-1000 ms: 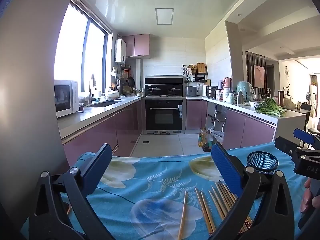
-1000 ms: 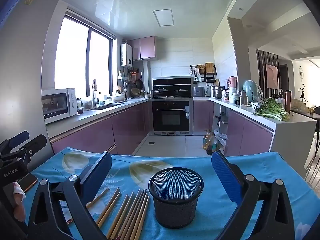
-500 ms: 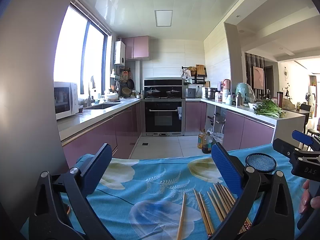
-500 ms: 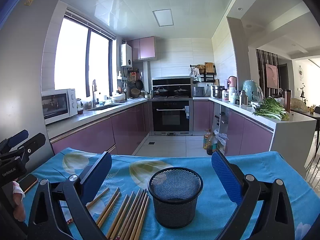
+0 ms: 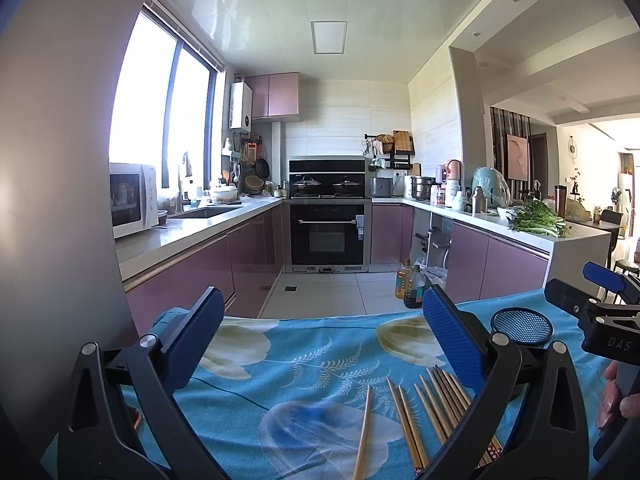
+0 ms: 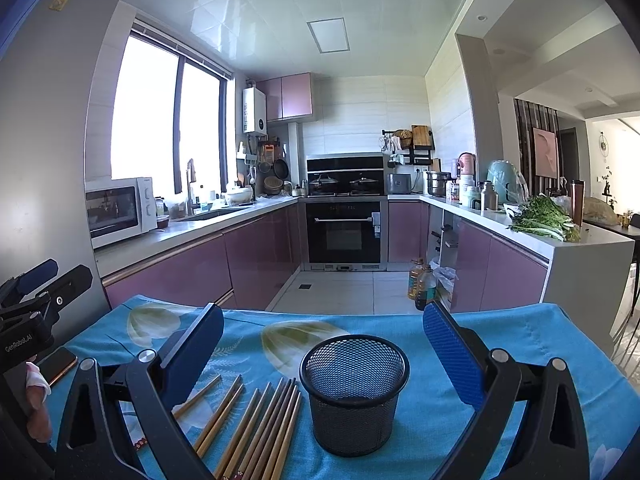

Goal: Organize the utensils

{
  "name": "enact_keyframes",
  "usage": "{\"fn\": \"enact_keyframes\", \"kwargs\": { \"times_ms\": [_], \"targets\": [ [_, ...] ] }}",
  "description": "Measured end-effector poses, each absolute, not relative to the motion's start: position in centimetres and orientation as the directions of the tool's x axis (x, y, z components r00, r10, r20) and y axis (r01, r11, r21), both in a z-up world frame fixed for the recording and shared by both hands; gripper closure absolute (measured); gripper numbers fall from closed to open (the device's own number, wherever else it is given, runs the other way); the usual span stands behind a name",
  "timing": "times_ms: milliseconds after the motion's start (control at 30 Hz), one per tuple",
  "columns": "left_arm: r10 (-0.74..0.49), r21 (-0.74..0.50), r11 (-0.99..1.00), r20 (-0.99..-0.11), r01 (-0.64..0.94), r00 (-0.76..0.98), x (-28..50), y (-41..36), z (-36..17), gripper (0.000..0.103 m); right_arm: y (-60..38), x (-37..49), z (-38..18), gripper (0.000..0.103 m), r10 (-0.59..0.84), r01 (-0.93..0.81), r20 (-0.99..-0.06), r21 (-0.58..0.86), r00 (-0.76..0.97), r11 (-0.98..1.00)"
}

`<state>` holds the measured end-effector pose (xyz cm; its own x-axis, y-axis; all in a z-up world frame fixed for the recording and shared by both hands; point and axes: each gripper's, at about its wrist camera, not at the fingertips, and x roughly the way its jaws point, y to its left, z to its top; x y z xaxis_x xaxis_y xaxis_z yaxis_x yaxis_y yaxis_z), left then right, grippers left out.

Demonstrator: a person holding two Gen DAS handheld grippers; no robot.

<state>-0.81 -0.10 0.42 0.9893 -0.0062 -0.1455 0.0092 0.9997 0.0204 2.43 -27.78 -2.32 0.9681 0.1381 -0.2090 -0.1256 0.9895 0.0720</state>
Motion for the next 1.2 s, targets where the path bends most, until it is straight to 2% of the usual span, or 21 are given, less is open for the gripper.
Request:
{"fn": "enact_keyframes", "kwargs": {
  "times_ms": [1200],
  "targets": [
    [-0.004, 0.017, 1.0, -0.146, 0.007, 0.989, -0.93, -0.08, 0.41, 0.005, -27.85, 2.4, -2.73, 0.006, 0.139, -0.125, -0.208, 0.079, 0.968, 0.989]
  ]
}}
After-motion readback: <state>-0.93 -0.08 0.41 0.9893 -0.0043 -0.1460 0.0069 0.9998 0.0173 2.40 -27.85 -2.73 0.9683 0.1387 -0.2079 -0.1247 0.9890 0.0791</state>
